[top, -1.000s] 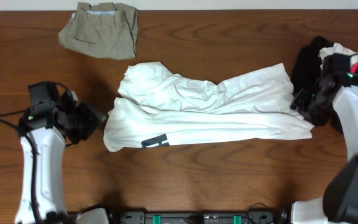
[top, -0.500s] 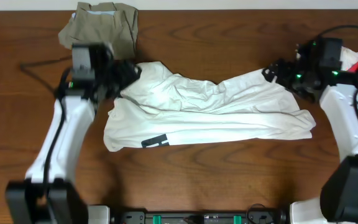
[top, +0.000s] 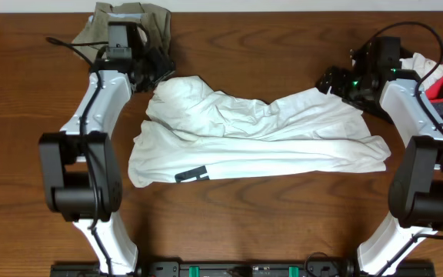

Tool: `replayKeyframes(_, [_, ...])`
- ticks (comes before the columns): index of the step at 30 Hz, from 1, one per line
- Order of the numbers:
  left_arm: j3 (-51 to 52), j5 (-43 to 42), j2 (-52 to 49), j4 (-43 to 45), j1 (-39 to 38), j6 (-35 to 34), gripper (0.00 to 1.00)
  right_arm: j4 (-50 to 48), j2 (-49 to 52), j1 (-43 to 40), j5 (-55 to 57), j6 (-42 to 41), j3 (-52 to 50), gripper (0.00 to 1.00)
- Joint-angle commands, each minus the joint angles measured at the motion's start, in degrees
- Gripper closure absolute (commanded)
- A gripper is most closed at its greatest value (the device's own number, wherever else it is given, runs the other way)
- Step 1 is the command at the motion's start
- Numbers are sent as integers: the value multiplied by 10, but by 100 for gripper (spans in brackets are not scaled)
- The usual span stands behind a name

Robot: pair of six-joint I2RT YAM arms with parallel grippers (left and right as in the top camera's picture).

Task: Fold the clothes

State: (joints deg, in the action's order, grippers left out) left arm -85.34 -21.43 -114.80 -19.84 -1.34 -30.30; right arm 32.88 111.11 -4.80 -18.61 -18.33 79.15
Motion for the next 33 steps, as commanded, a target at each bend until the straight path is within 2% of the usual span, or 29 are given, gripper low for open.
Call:
replayKeyframes(1, [-16, 16, -27, 21, 0, 16, 39, 6, 6, 5, 22, 15, 15, 9])
replayKeyframes(7, [-16, 13, -55, 32, 0, 19, 39, 36, 6, -2, 52, 15, 15, 8])
replayKeyframes(13, [-16, -14, -57, 22, -2, 65, 40, 46, 6, -2, 80, 17, 14, 6])
replayKeyframes(15, [-15, -23, -58, 21, -4, 78, 44, 46, 6, -2, 81, 17, 14, 6])
replayKeyframes(22, [-11, -24, -58, 19, -29, 81, 45, 41, 6, -2, 82, 17, 14, 5])
replayKeyframes(26, [-11, -23, -59, 20, -47, 89, 56, 42, 6, -3, 91, 17, 14, 4])
replayKeyframes(27, [-11, -21, -59, 20, -49, 89, 59, 43, 6, -4, 101, 16, 14, 1])
replayKeyframes(33, [-11, -5, -65, 20, -50, 91, 86, 50, 6, -13, 141, -7, 14, 1])
